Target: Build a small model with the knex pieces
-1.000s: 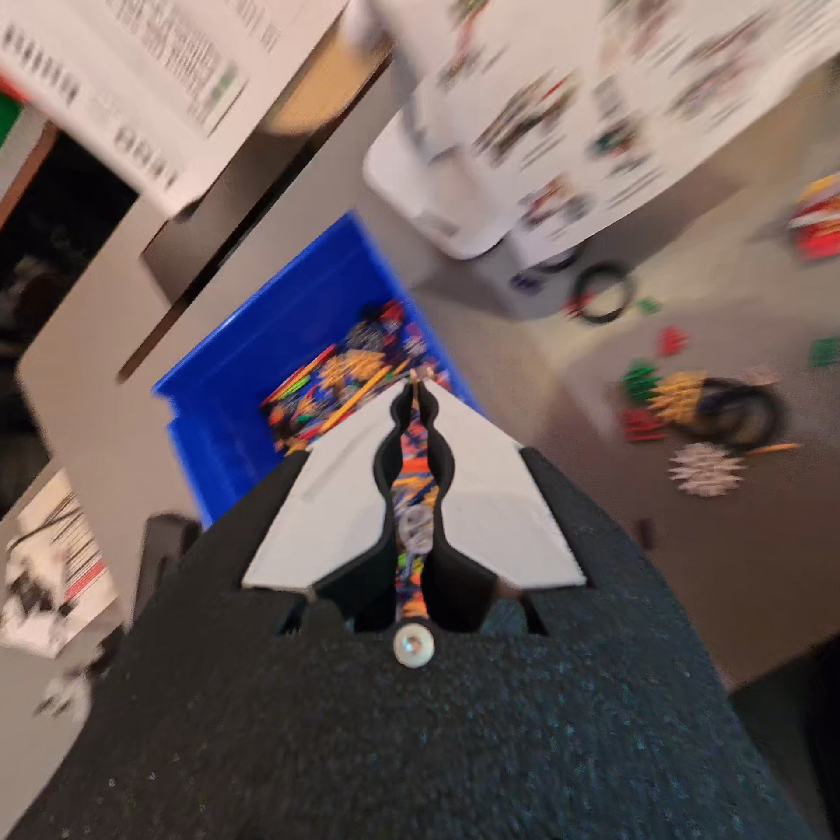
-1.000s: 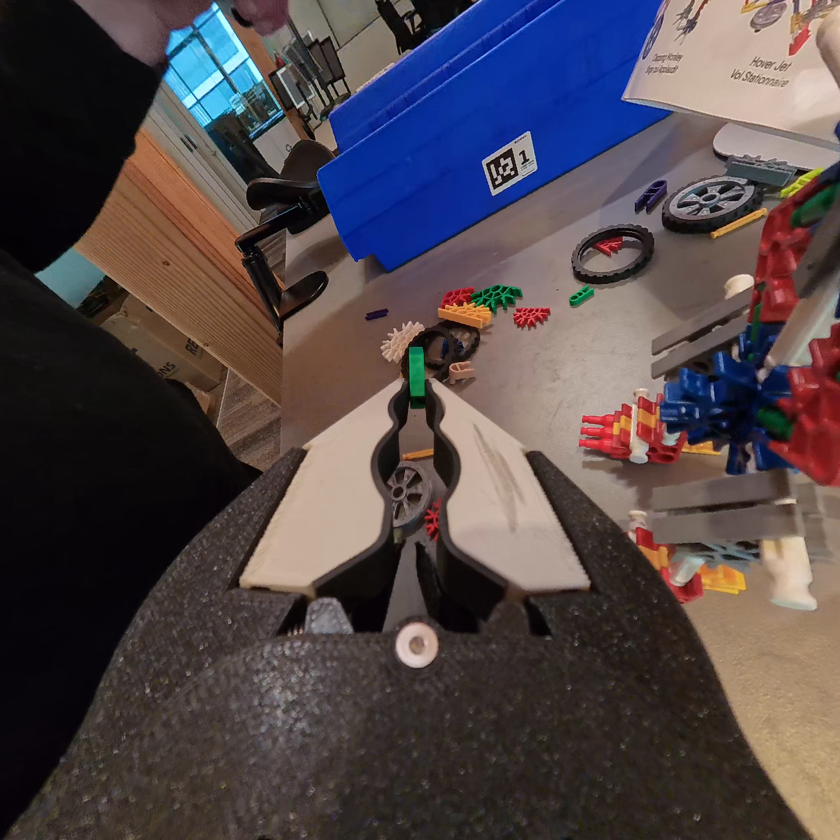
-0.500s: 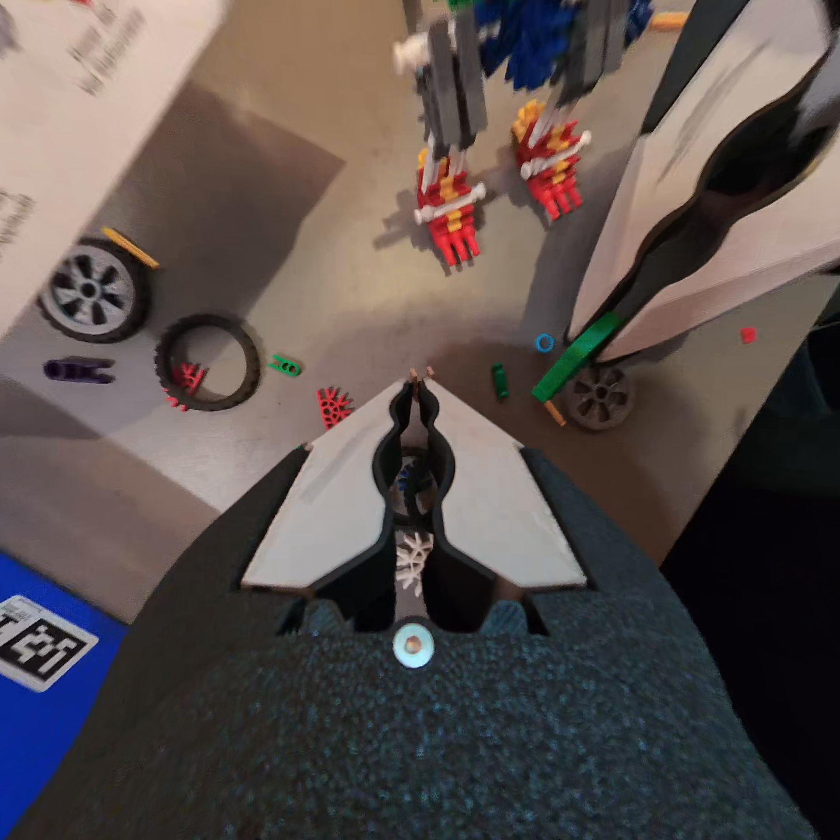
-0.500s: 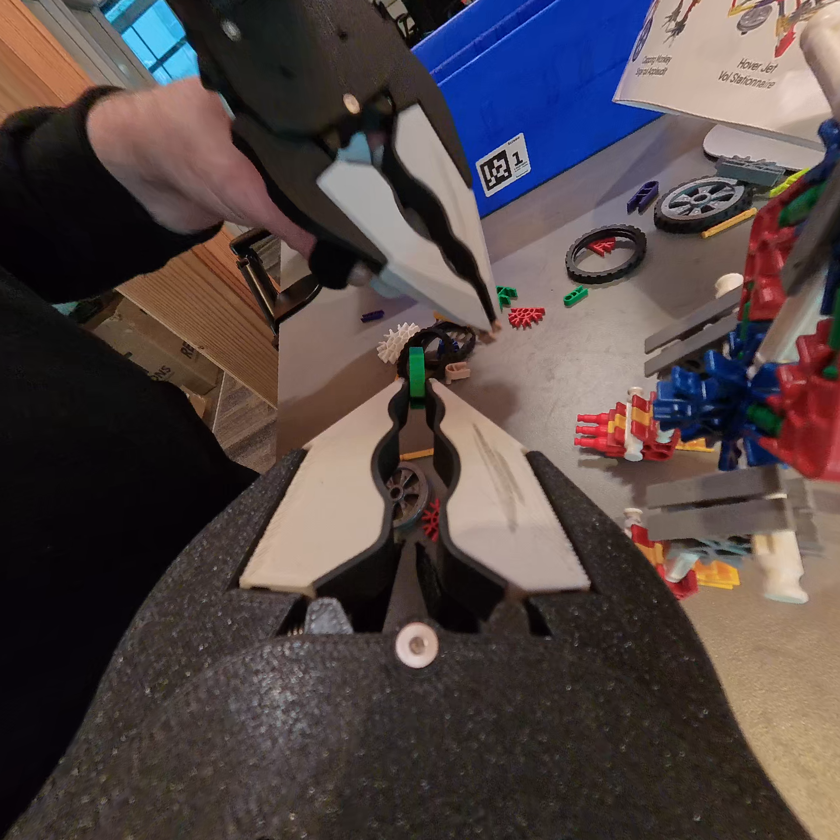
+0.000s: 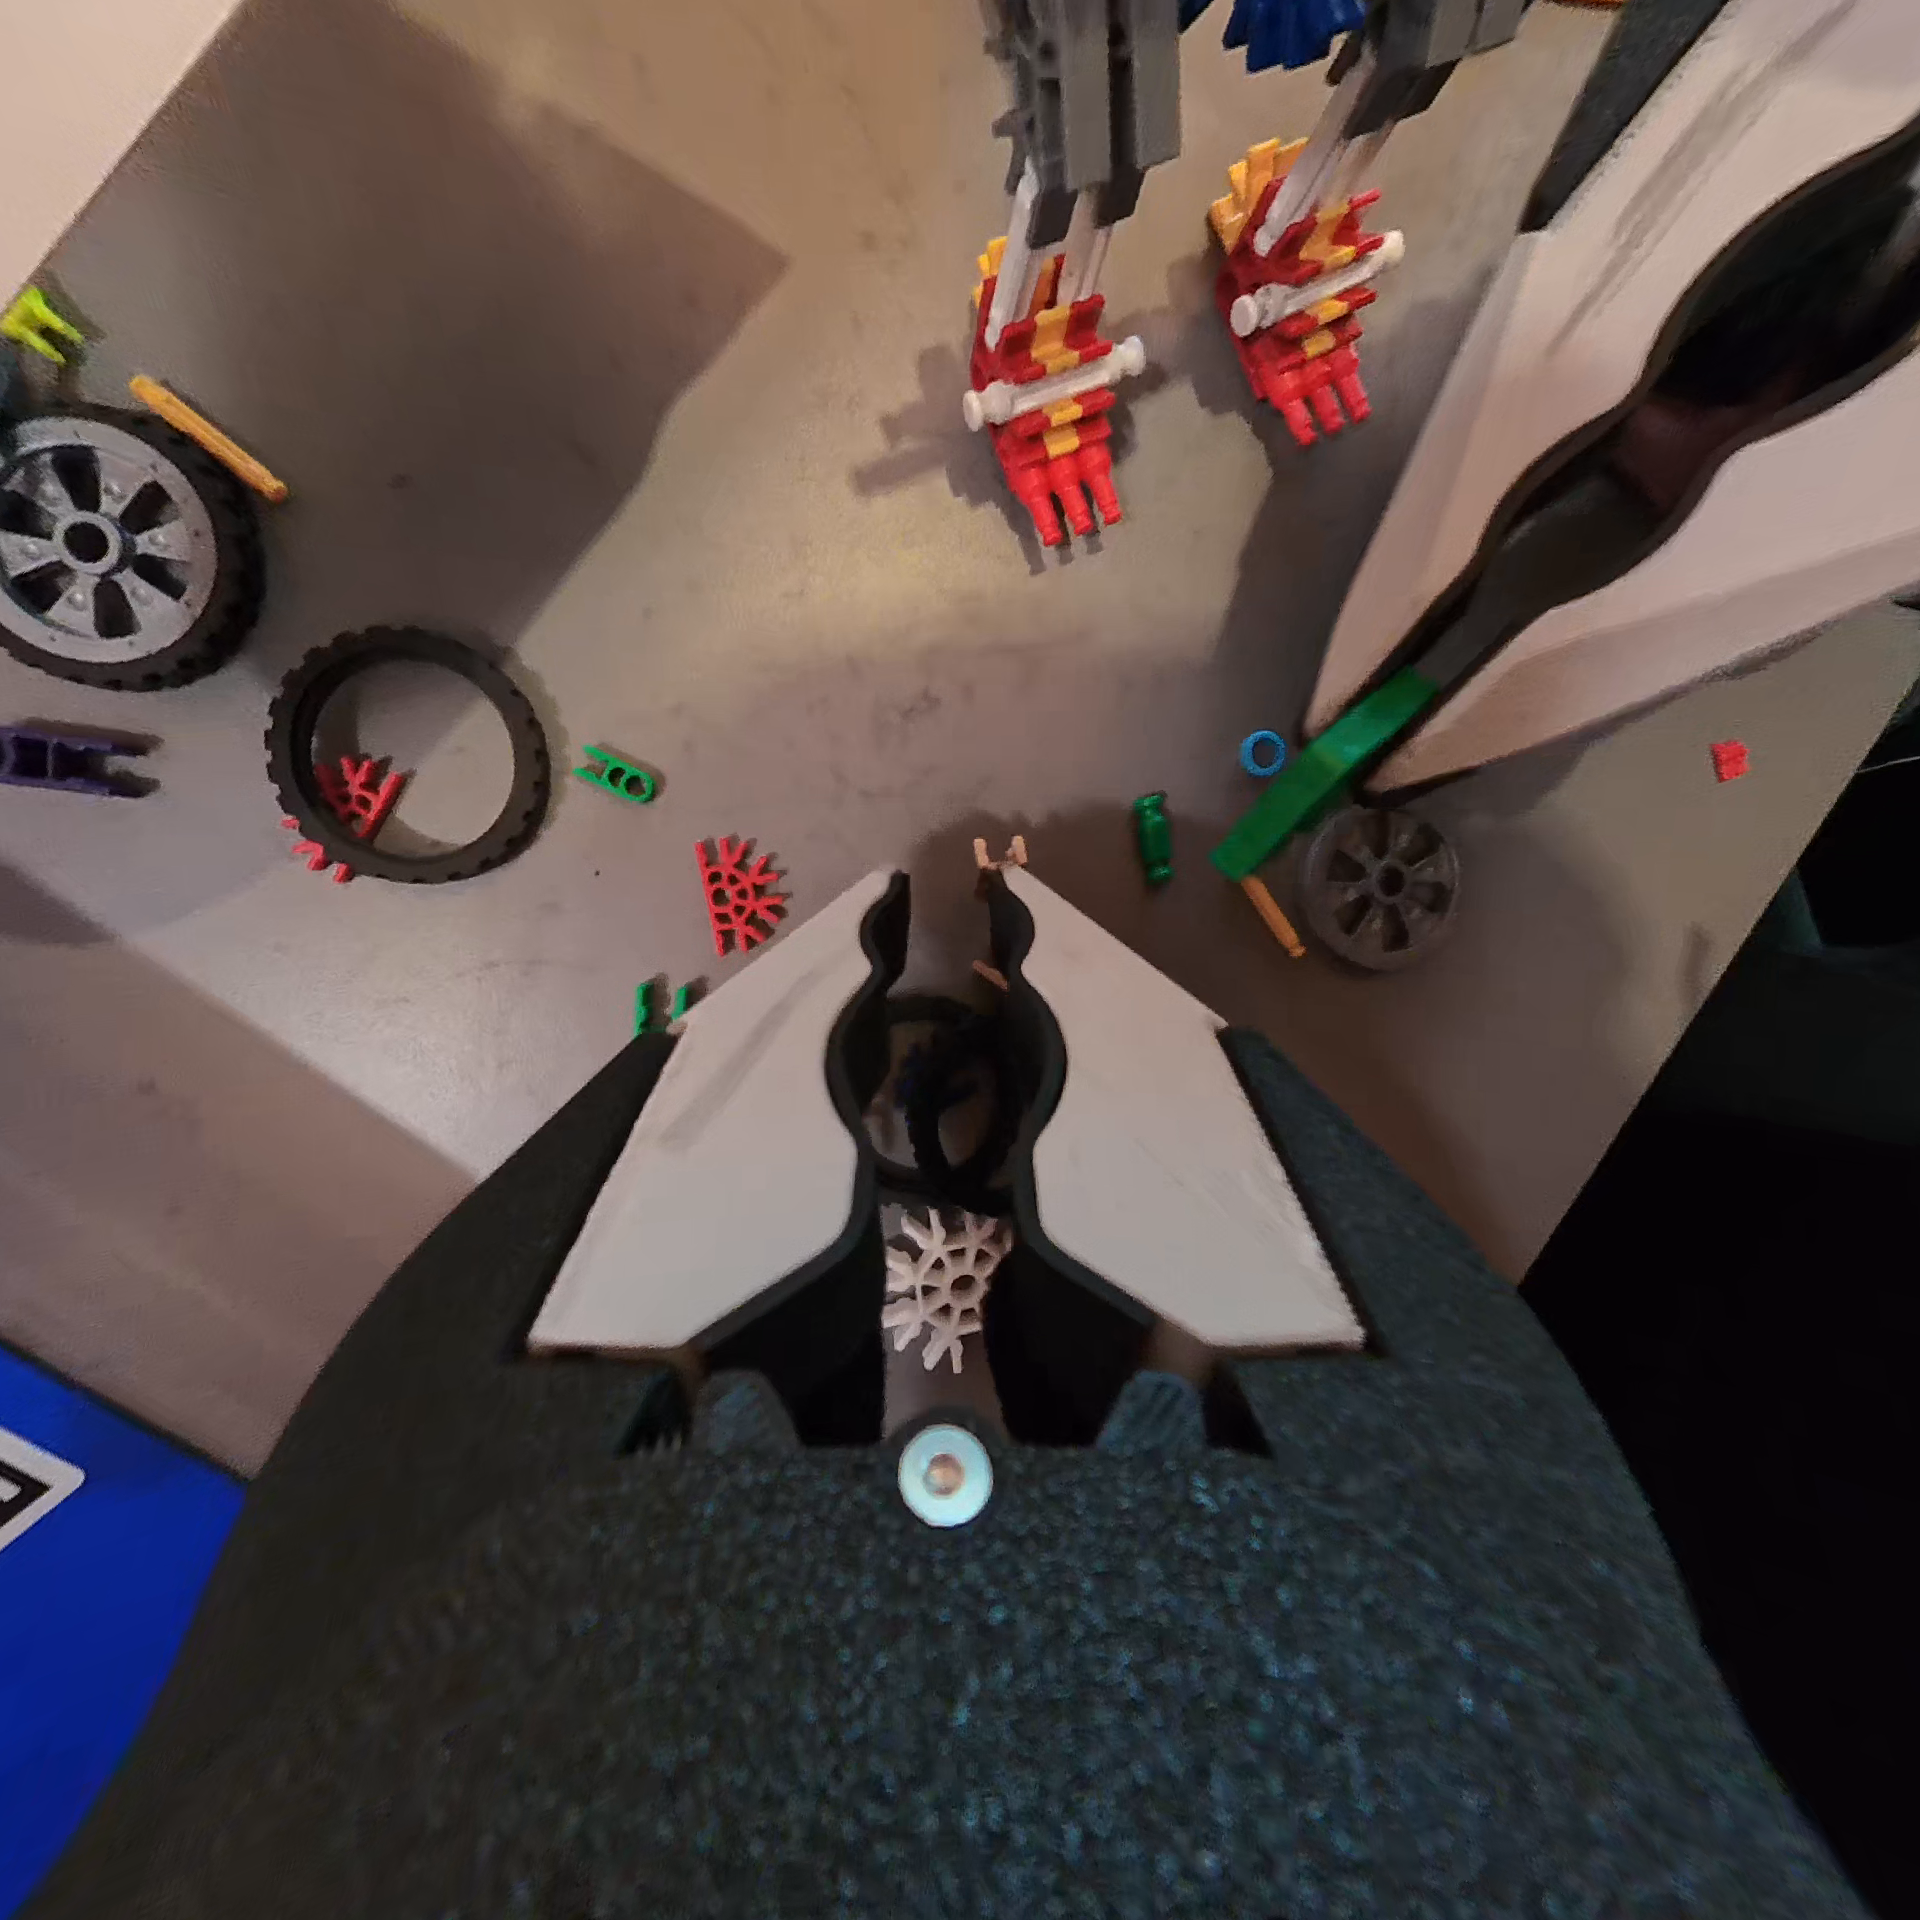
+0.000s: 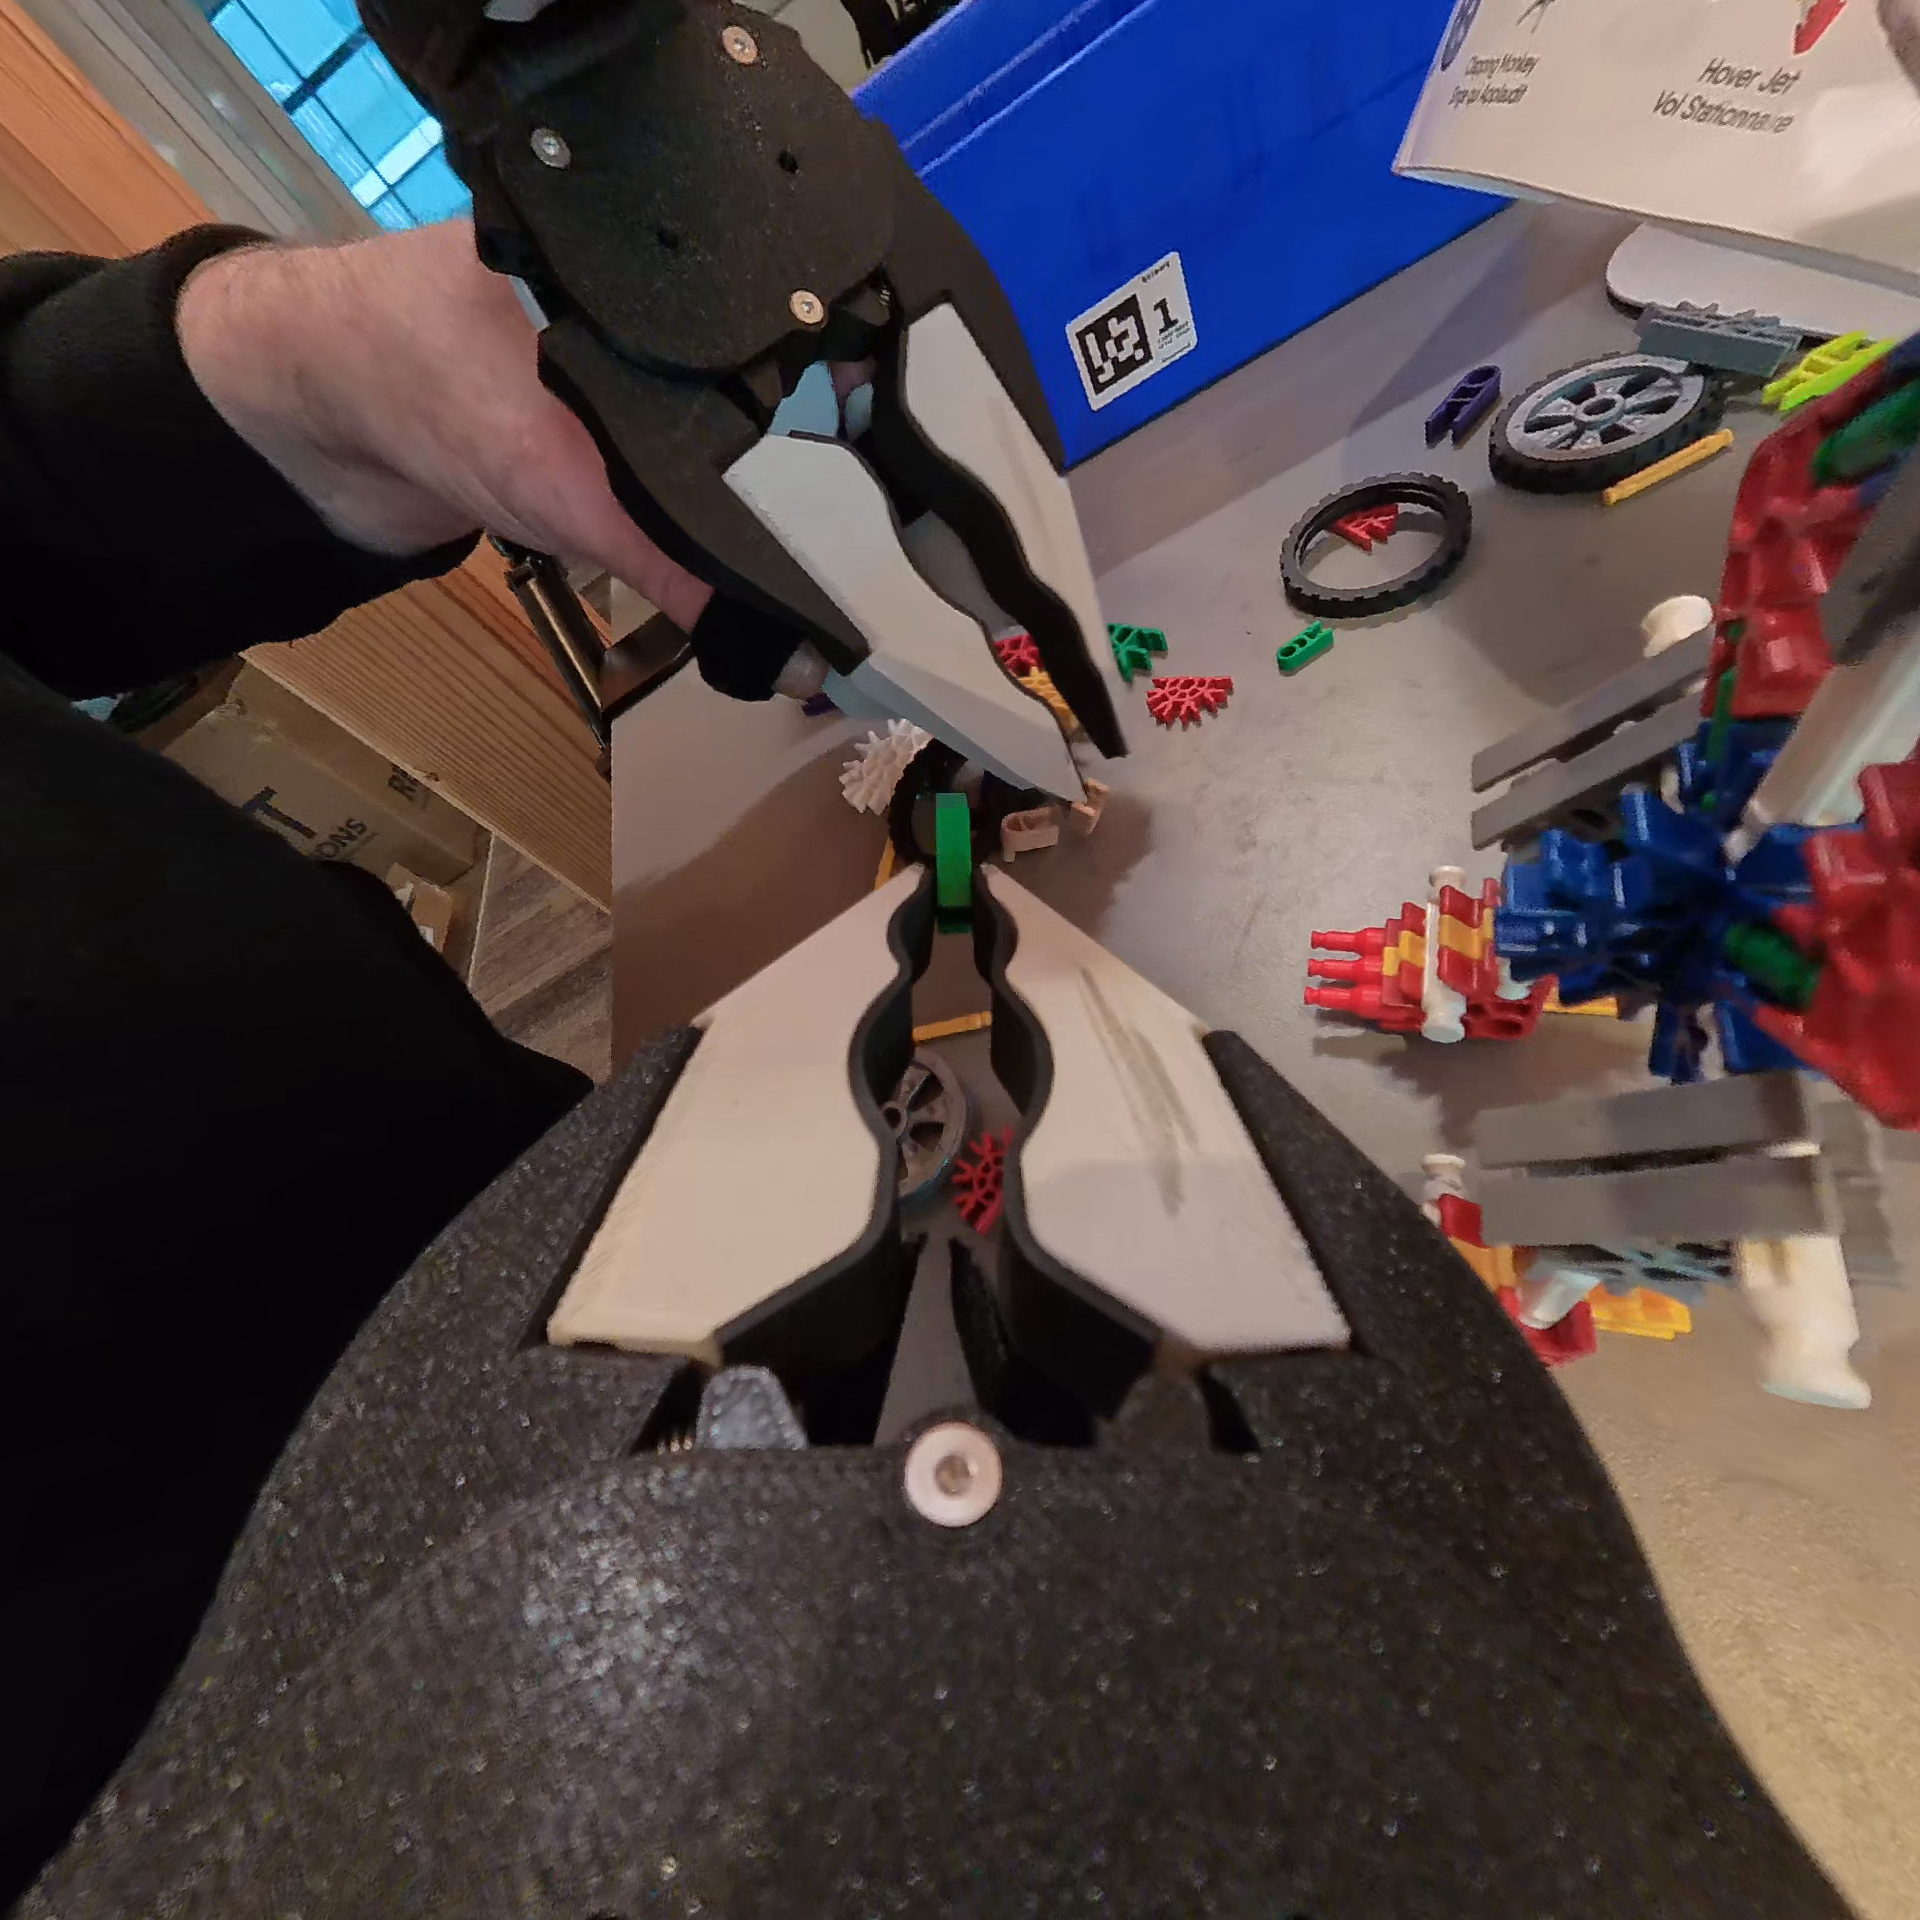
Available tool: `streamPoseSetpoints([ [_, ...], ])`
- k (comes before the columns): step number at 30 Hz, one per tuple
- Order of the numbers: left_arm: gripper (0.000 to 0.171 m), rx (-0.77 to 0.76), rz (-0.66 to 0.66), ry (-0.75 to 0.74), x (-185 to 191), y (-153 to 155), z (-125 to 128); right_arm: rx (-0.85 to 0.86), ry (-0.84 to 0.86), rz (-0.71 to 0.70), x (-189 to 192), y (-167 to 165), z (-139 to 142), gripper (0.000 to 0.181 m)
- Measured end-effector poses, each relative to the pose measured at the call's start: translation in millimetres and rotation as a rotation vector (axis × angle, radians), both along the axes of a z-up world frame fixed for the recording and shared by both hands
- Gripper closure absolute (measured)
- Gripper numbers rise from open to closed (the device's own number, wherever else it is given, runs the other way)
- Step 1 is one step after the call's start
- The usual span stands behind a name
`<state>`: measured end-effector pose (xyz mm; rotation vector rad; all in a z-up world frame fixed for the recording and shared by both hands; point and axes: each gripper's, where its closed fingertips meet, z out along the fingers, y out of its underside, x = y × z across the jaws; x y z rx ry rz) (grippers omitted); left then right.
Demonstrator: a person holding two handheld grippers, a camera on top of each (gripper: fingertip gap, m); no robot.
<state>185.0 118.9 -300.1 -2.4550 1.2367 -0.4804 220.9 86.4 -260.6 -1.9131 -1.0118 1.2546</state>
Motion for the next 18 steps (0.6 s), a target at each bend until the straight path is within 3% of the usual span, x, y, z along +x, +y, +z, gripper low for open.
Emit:
streamPoseSetpoints([
  [18,0.159,-0.012,-0.022,-0.103,12.6,-11.5,9.9,-0.04,-0.152,-0.061,-2.6,10.3,-23.8,0.175],
])
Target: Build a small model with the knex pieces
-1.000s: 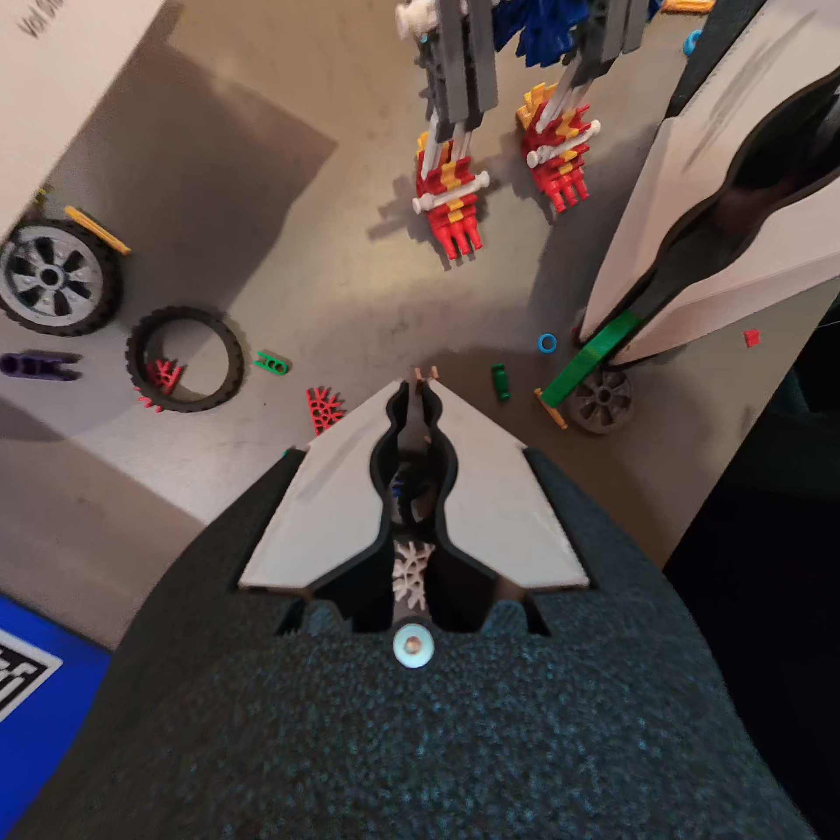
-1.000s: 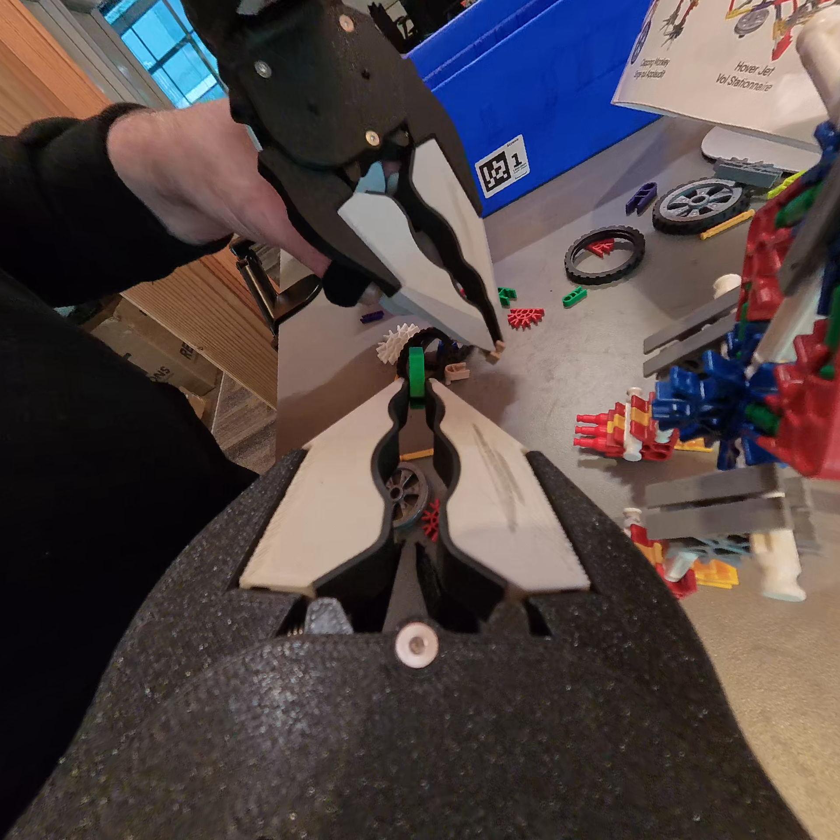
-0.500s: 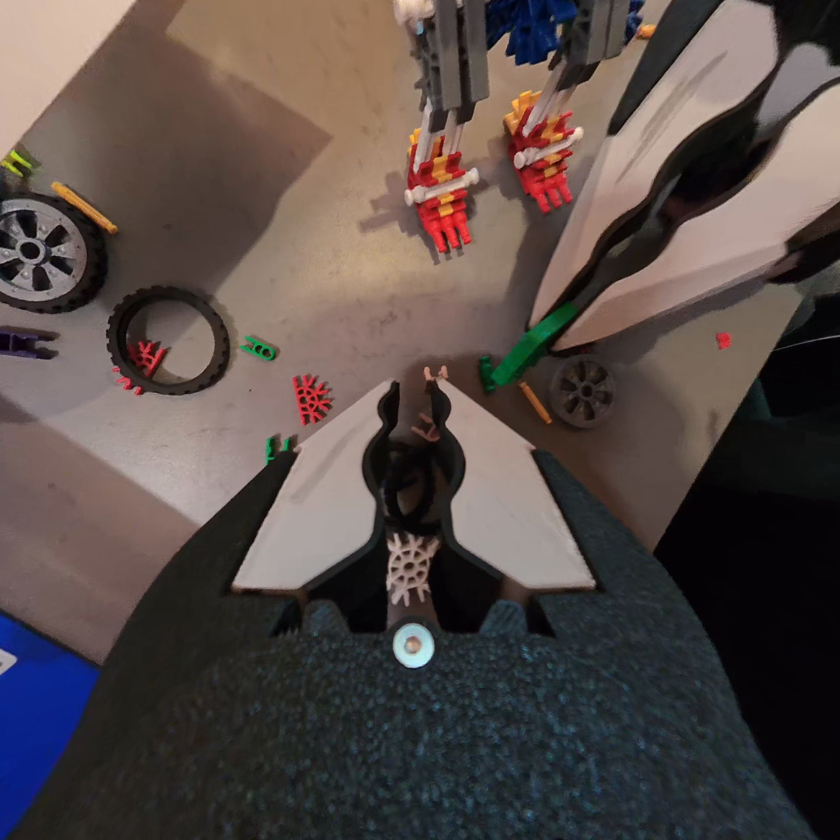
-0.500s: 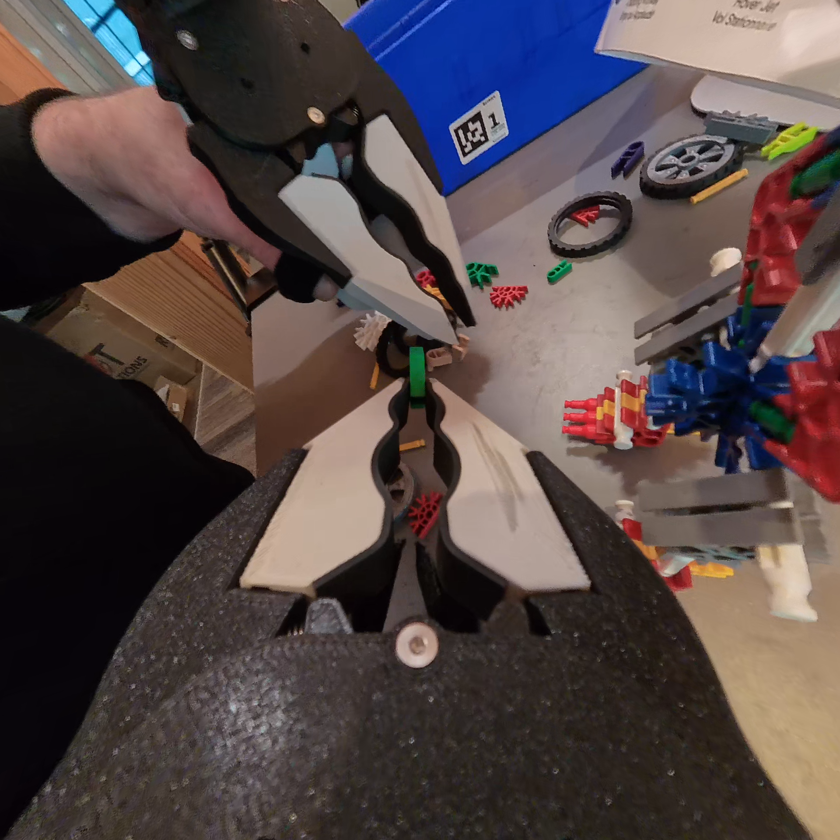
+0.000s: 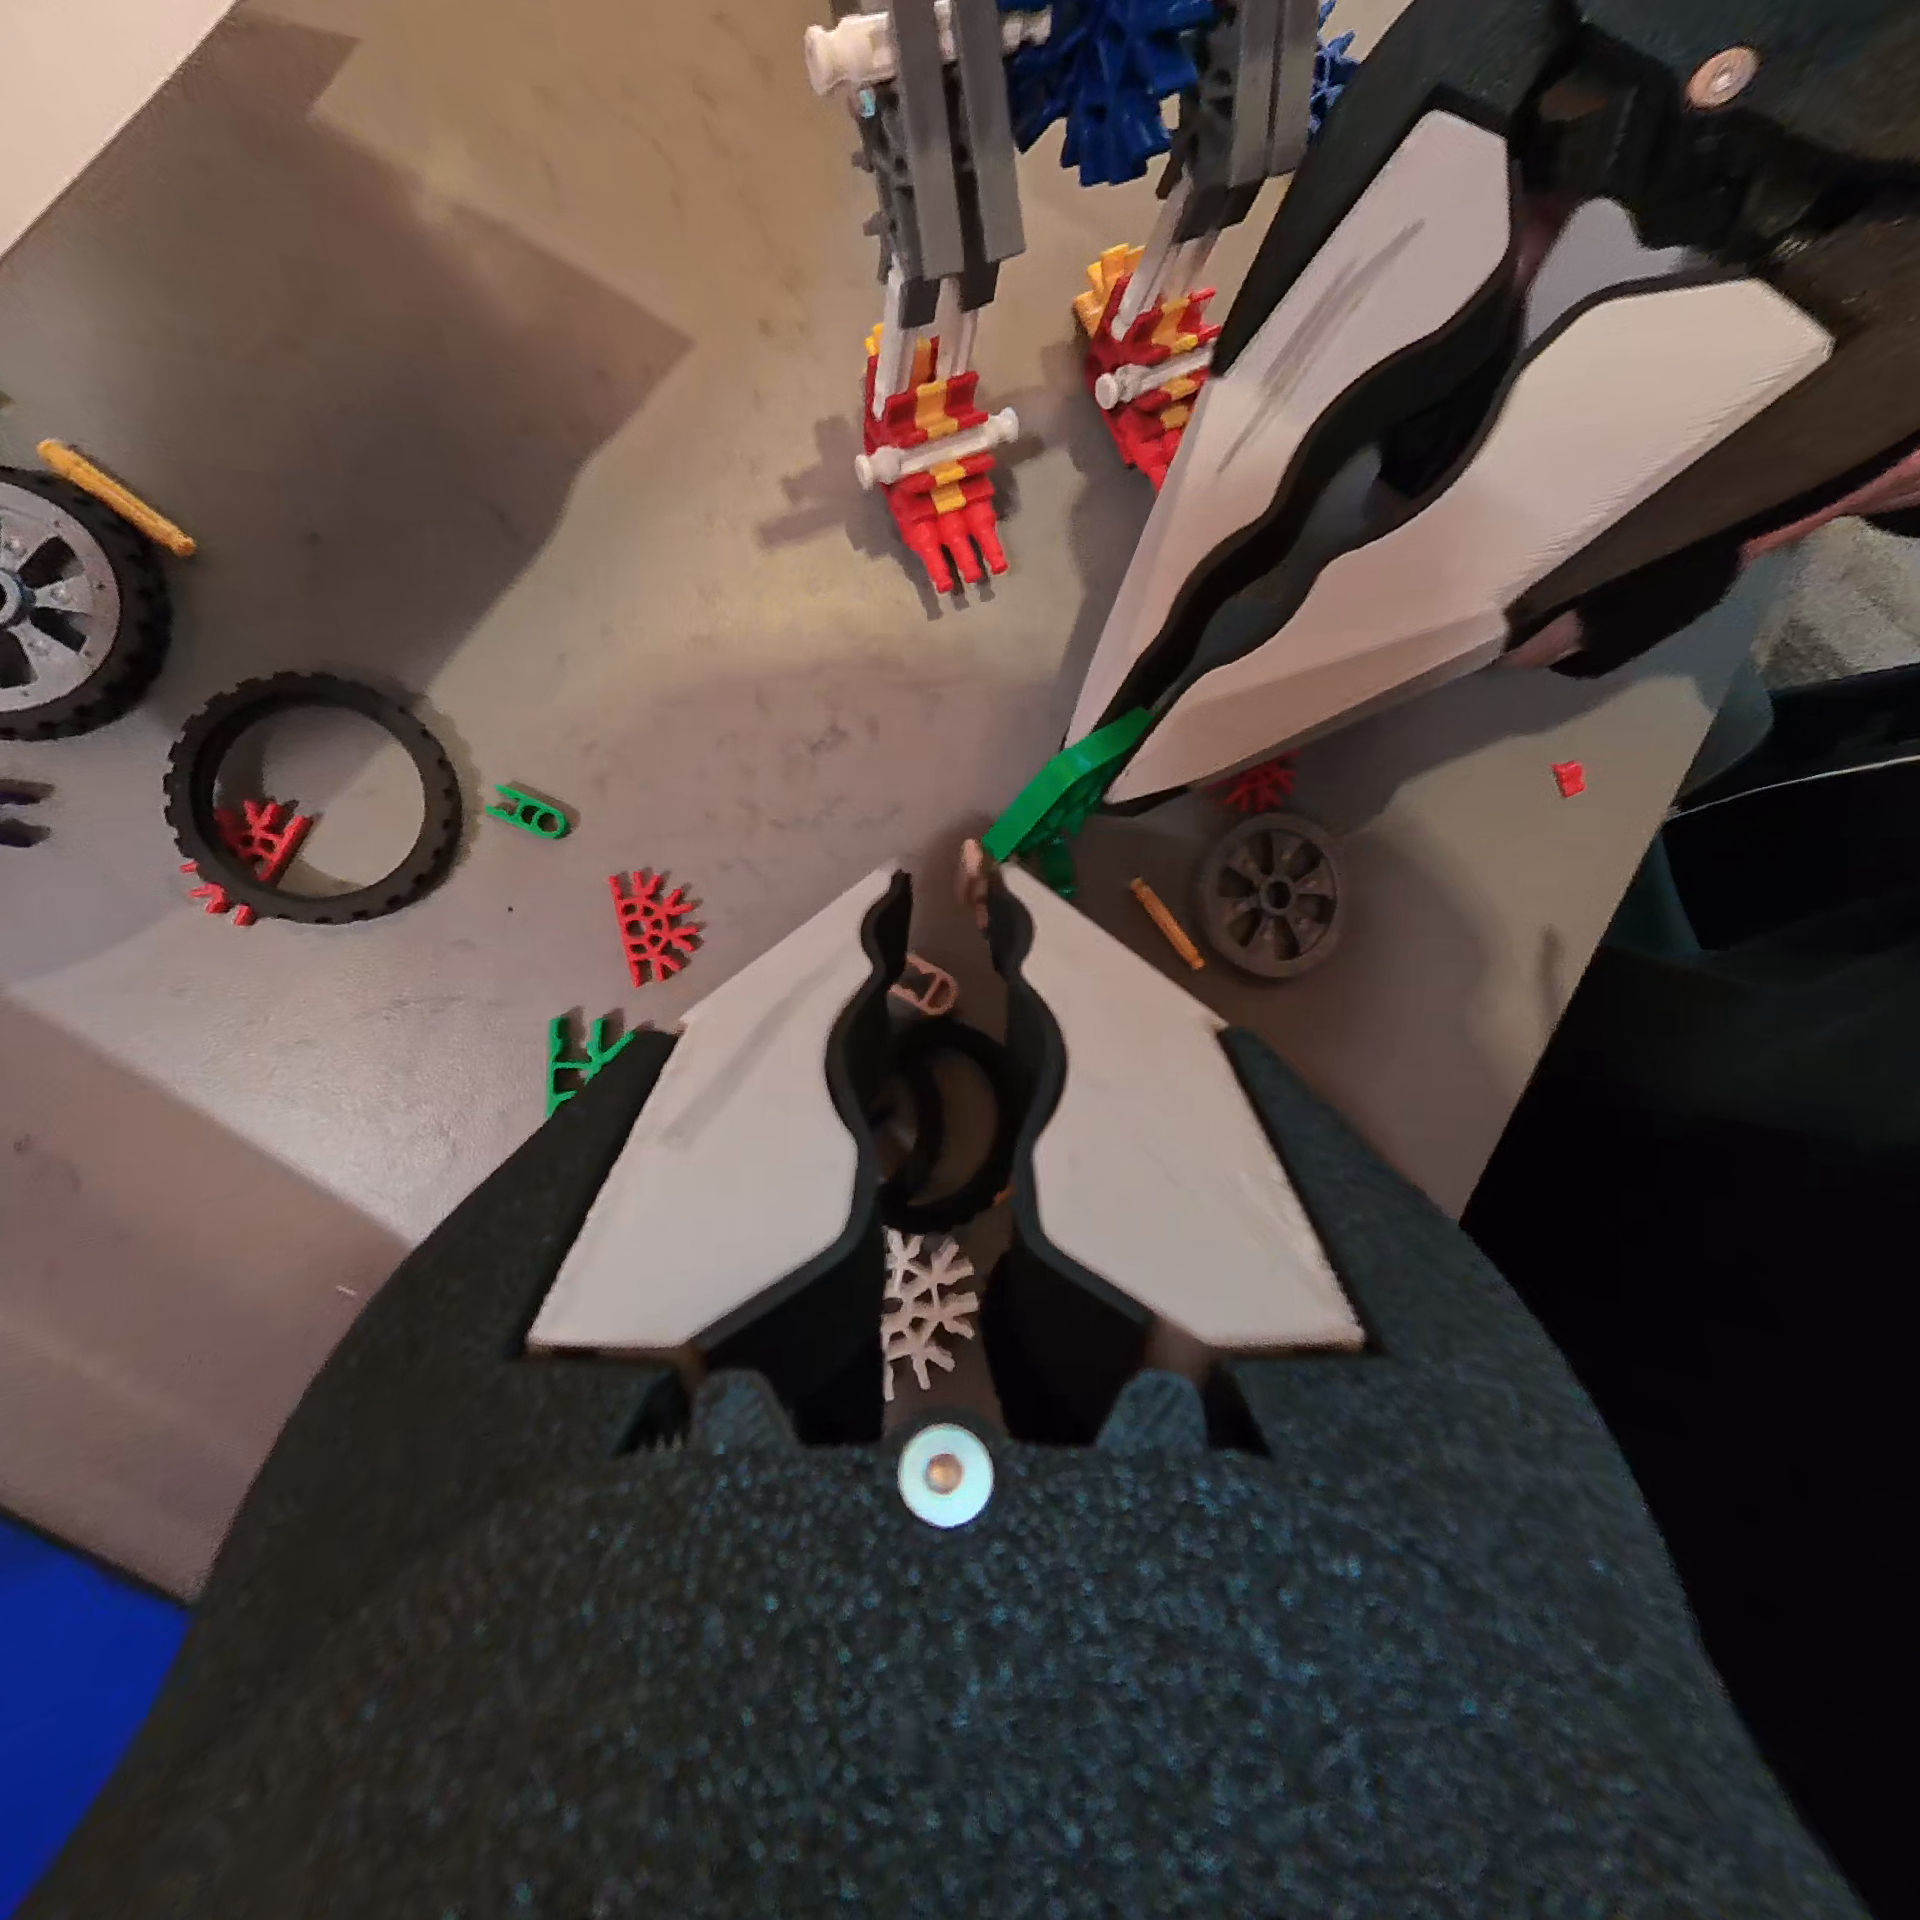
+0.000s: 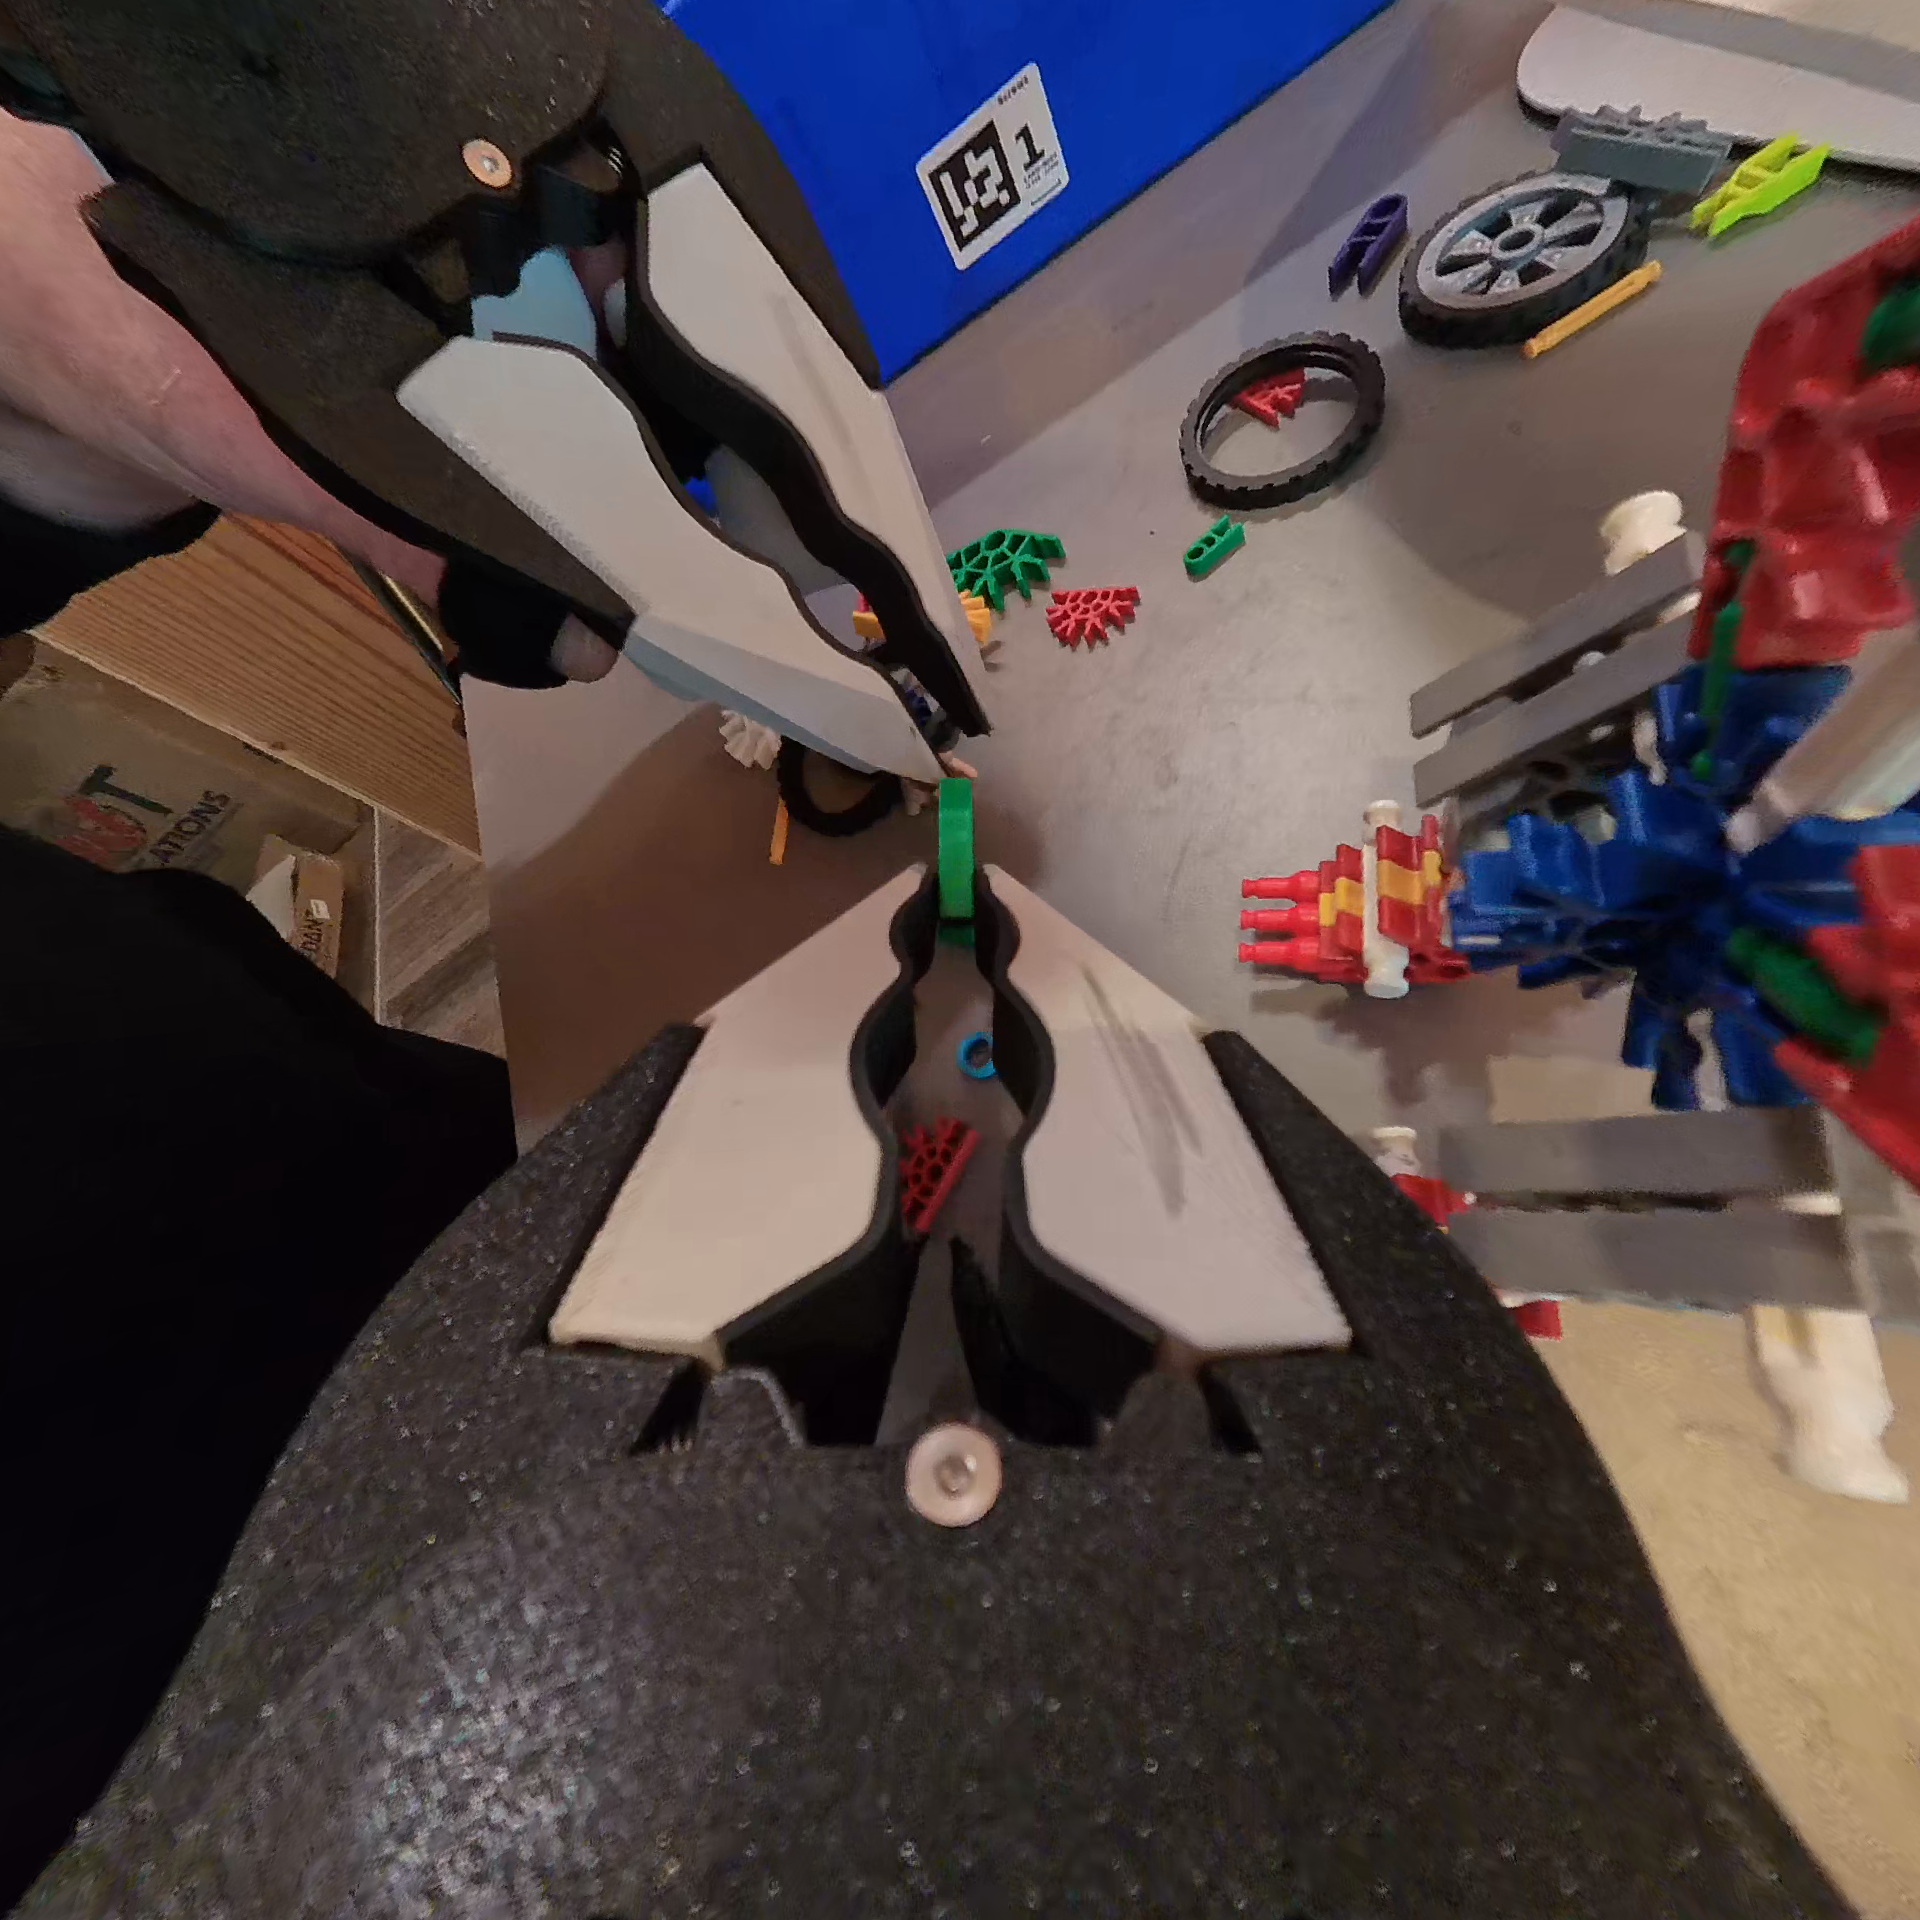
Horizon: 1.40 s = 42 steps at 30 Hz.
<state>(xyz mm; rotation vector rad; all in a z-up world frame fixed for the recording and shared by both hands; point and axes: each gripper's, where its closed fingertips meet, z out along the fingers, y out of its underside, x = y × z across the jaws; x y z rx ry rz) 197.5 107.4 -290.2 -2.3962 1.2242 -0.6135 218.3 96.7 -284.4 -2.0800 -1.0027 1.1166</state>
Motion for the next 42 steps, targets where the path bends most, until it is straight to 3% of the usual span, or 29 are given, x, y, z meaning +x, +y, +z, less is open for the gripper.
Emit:
streamPoseSetpoints([
  [7,0.153,0.013,0.01,-0.012,-6.4,0.7,7.8,-0.011,-0.028,0.004,-0.5,-0.4,-4.7,0.175],
  [12,0.152,0.08,-0.002,-0.05,-17.9,1.3,51.5,-0.018,-0.026,0.007,-0.6,-0.6,-4.8,0.176],
  [16,0.153,0.168,0.087,-0.065,-60.5,22.2,102.4,-0.025,-0.026,0.009,-0.6,-0.7,-5.2,0.176],
  [20,0.153,0.283,0.228,0.083,-141.0,52.8,126.6,-0.034,-0.031,0.017,-1.2,-1.6,-6.4,0.176],
  [24,0.154,0.285,0.34,0.234,-212.2,65.8,118.6,-0.045,-0.037,0.024,-1.7,-2.5,-7.9,0.176],
  [28,0.153,0.237,0.389,0.308,-252.6,72.6,96.2,-0.054,-0.044,0.029,-2.1,-2.8,-9.4,0.175],
  [35,0.153,0.171,0.382,0.366,-276.3,83.0,55.3,-0.063,-0.05,0.025,-2.2,-2.2,-10.8,0.176],
  [42,0.152,0.152,0.345,0.366,-275.1,98.5,38.6,-0.064,-0.049,0.022,-2.0,-1.5,-10.8,0.175],
])
